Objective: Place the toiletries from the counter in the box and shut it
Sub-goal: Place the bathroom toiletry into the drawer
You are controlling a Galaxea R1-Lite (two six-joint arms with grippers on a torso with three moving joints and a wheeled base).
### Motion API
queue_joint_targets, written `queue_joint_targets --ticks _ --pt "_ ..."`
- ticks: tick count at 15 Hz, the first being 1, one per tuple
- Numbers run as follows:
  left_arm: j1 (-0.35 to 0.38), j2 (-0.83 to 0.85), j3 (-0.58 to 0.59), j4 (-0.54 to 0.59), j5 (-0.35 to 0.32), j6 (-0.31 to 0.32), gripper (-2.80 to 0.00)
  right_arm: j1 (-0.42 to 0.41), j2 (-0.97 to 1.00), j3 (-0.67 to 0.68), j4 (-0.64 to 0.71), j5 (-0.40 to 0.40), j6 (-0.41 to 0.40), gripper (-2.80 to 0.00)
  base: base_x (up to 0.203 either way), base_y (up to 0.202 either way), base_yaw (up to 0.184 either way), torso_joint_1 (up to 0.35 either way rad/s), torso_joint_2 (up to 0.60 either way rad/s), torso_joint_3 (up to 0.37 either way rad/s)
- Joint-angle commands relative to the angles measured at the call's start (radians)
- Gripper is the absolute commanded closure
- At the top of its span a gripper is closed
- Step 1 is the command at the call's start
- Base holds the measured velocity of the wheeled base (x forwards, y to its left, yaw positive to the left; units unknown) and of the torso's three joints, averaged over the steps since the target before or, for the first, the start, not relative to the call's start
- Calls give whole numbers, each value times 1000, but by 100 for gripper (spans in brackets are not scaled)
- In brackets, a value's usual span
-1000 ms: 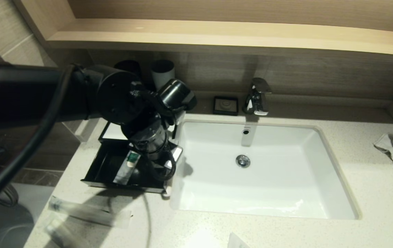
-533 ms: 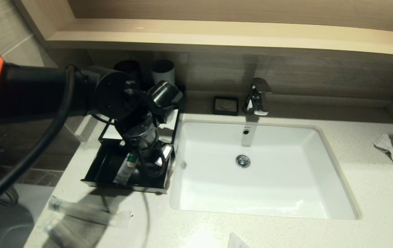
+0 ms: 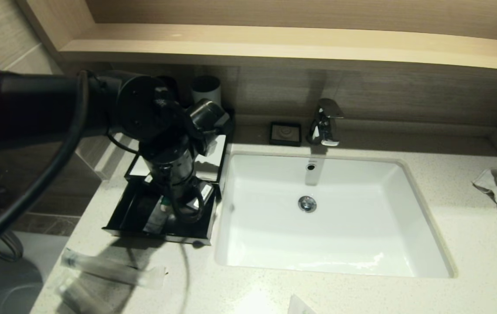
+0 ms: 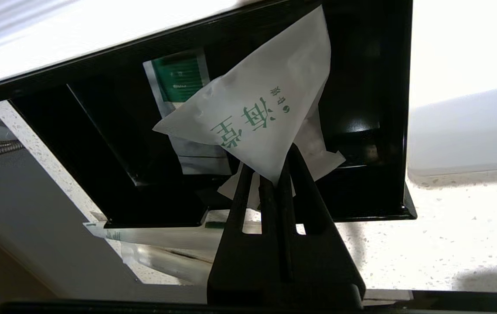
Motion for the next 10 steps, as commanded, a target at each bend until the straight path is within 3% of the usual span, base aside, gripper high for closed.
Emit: queue_joint_targets --ticks 1,4,7,10 --pt "-1 6 -10 13 2 -1 0 -1 0 0 0 0 0 0 0 0 0 0 0 0" --pt "-3 3 -10 37 -3 0 0 0 0 0 0 0 0 0 0 0 0 0 0 0" --pt "-7 -4 -11 97 -97 -5 0 0 0 0 0 0 0 0 0 0 0 0 0 0" --pt "-14 -1 -11 100 -101 -33 0 0 0 0 0 0 -1 0 0 0 0 0 0 0"
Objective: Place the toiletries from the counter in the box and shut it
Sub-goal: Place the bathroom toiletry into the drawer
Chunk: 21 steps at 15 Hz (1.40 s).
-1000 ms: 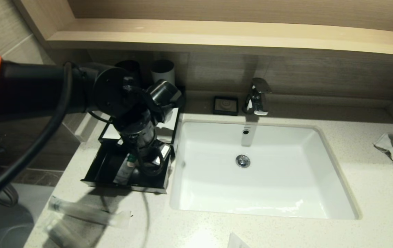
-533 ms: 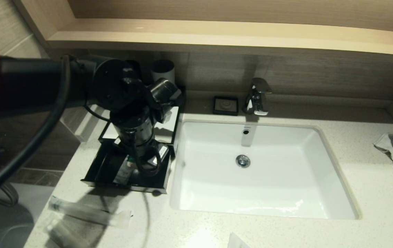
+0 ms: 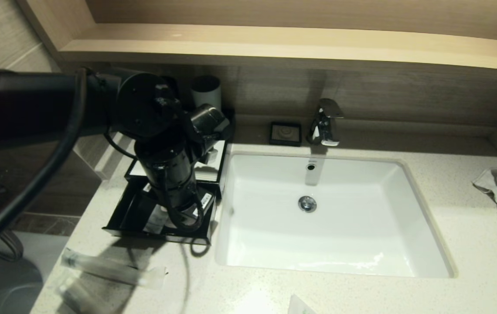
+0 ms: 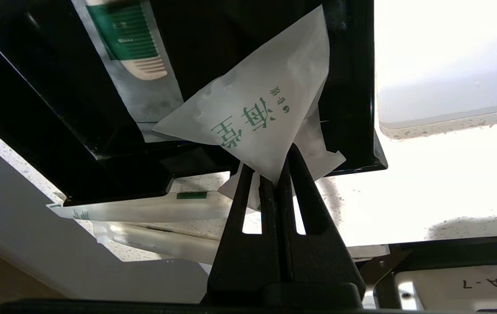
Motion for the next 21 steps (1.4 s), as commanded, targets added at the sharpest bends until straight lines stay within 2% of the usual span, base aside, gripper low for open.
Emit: queue_joint_targets --ticks 1,5,12,21 --pt "-2 1 2 8 1 -4 0 0 0 0 0 0 0 0 0 0 0 0 0 0" --pt "-2 27 1 18 -23 -3 0 0 0 0 0 0 0 0 0 0 0 0 0 0" --pt "-1 101 -52 2 -22 0 0 0 0 0 0 0 0 0 0 0 0 0 0 0" --pt "13 118 -53 -115 -13 14 0 0 0 0 0 0 0 0 0 0 0 0 0 0"
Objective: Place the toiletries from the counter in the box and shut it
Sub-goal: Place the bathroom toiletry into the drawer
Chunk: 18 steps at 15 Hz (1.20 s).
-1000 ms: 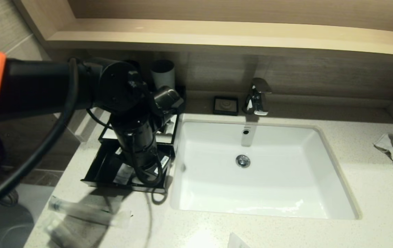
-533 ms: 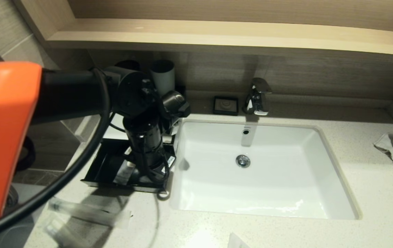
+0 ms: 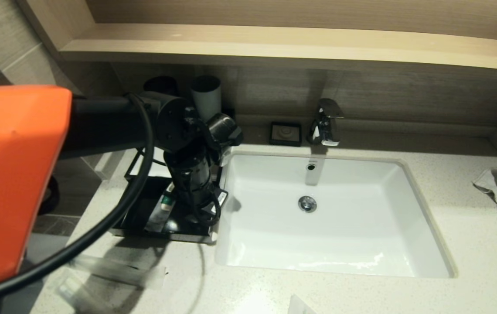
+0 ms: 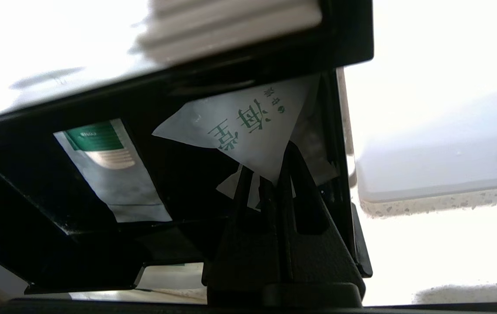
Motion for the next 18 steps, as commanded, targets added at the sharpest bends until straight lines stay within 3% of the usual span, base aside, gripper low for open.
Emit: queue_joint_targets --ticks 1,7,18 --pt "7 3 -1 -10 4 -1 0 0 0 0 0 0 0 0 0 0 0 0 0 0" --pt "59 1 -1 -113 61 73 0 0 0 0 0 0 0 0 0 0 0 0 0 0" --pt "64 0 -1 -157 61 95 0 -1 0 0 0 0 0 0 0 0 0 0 0 0"
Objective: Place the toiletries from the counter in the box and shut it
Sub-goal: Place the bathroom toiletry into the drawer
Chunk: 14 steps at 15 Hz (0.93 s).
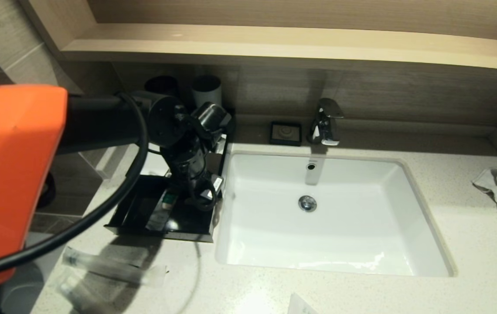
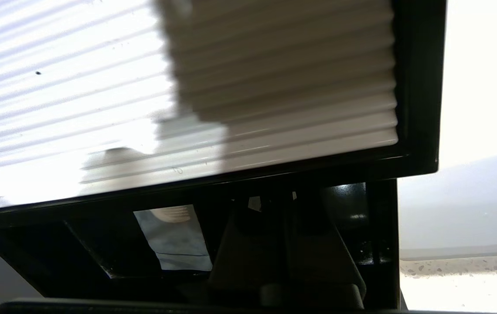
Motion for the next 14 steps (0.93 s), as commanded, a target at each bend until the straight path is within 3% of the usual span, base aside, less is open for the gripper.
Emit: queue_joint_targets --ticks 1,14 --pt "0 -2 -1 -5 3 3 -280 0 0 0 0 0 0 0 0 0 0 0 0 0" --pt "3 -41 -1 -16 40 22 -280 -1 0 0 0 0 0 0 0 0 0 0 0 0"
